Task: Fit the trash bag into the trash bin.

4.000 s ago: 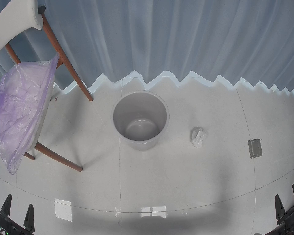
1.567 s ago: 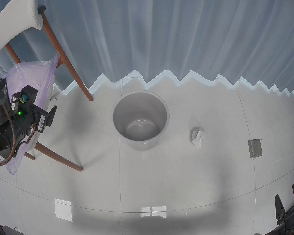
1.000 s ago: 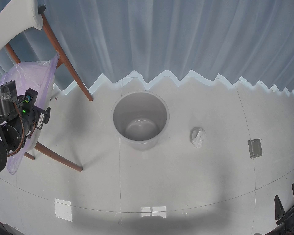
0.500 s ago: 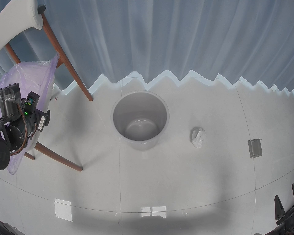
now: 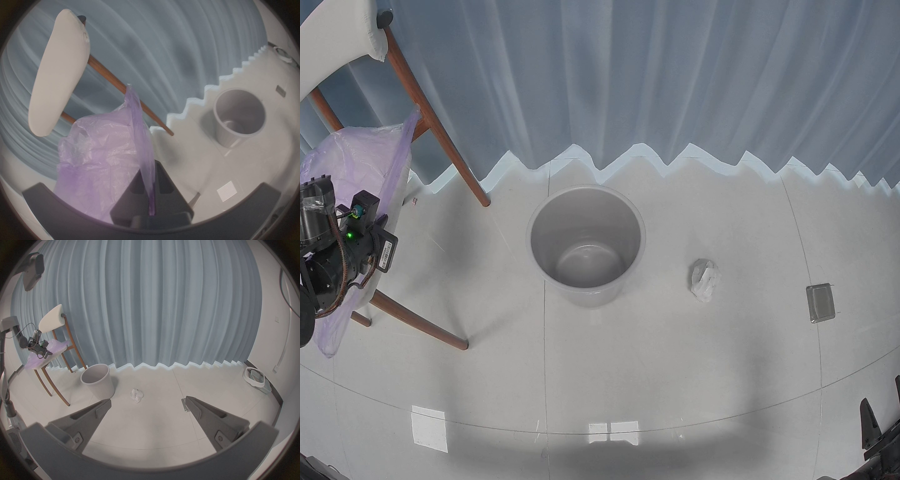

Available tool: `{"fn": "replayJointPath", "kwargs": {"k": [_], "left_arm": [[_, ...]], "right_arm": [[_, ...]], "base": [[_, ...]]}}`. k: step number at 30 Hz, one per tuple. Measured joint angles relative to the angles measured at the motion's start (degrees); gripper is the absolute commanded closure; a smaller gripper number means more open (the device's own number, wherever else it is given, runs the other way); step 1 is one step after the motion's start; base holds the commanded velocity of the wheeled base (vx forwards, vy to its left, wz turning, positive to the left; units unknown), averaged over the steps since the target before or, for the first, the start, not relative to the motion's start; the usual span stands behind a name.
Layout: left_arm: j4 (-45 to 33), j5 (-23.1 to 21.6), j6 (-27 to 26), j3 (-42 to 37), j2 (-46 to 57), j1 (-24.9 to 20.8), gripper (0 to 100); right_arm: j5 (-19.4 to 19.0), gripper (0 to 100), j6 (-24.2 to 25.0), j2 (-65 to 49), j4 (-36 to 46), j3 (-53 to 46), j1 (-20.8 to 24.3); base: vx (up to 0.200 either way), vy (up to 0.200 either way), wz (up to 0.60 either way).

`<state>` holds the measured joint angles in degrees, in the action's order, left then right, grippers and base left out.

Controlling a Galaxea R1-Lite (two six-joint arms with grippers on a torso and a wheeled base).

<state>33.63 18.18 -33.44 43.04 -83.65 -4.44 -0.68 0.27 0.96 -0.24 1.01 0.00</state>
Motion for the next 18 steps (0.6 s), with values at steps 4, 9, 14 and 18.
{"fn": "replayJointPath", "kwargs": {"k": [4, 9, 14, 18], "left_arm": [[-2.29, -7.34, 3.22, -1.29, 2.34, 2.76, 100], [-4.6, -14.52, 12.37, -2.94, 6.18, 3.5, 100], [-5.12, -22.99, 19.74, -3.57, 8.79, 3.73, 100], [-5.25, -26.87, 26.69, -4.11, 10.95, 4.71, 100]], "right_arm": [[0.02, 0, 0.02, 0.0, 0.0, 0.0, 0.0], [0.06, 0, 0.2, 0.0, 0.02, 0.0, 0.0], [0.13, 0, 0.33, 0.0, 0.0, 0.0, 0.0], [0.15, 0, 0.33, 0.0, 0.0, 0.0, 0.0]], "base": [[0.0, 0.0, 0.0], [0.0, 0.0, 0.0], [0.0, 0.0, 0.0], [0.0, 0.0, 0.0]]}}
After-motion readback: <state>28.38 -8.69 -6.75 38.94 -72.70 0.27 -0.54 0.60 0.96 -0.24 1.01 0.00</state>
